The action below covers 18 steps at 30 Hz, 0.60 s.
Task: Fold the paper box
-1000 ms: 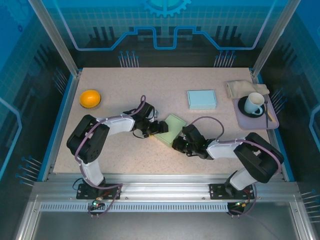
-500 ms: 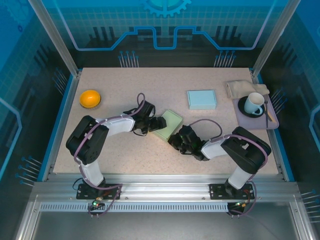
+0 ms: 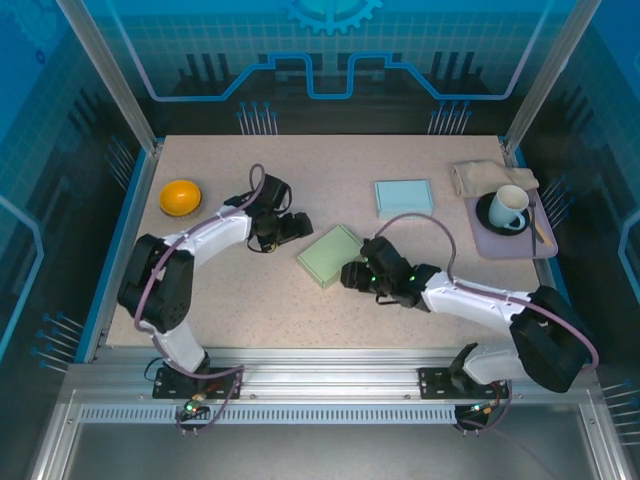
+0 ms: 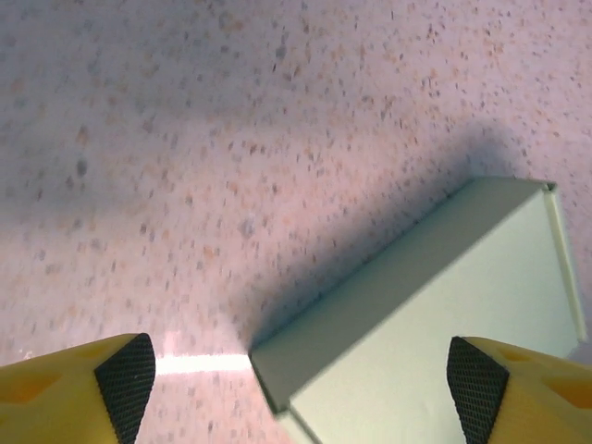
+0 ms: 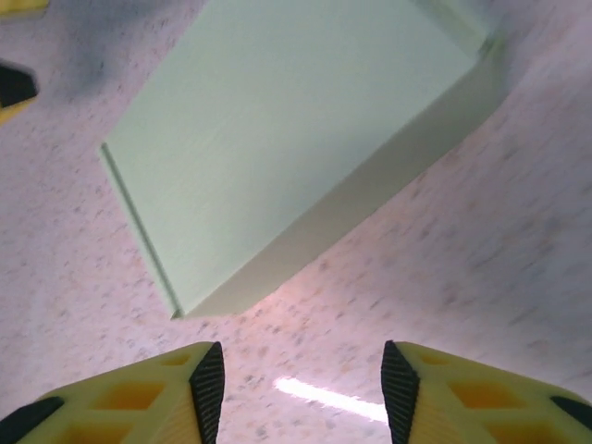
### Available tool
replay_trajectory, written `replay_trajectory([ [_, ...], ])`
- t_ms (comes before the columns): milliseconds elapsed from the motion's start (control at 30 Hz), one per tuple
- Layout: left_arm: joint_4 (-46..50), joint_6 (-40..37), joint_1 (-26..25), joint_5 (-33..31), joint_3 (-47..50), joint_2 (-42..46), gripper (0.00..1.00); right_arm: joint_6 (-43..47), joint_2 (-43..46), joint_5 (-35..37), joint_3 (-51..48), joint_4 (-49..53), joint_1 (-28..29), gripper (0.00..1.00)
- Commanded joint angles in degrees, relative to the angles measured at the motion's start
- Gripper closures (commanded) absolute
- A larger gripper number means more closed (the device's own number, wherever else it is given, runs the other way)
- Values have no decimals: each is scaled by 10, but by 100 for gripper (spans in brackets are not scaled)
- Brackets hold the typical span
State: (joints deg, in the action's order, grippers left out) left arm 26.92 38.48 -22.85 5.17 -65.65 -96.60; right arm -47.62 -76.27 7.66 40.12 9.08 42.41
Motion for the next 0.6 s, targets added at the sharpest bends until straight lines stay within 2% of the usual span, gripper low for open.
replay_trajectory([
  [0,-30,74,-30,13,84,70,15,216,-8,21,74,125,-51,43],
  [100,-101,136,-70,17,141,89,16,298,-44,-29,120,117,-103,38],
  [233,-176,180,-104,15,168,66,17,344,-119,-116,168,88,-161,36],
  [367,-216,195,-106,12,164,38,19,366,-193,-148,212,80,-166,36],
  [567,-205,181,-104,1,113,-17,24,330,-256,-168,225,49,-165,39],
])
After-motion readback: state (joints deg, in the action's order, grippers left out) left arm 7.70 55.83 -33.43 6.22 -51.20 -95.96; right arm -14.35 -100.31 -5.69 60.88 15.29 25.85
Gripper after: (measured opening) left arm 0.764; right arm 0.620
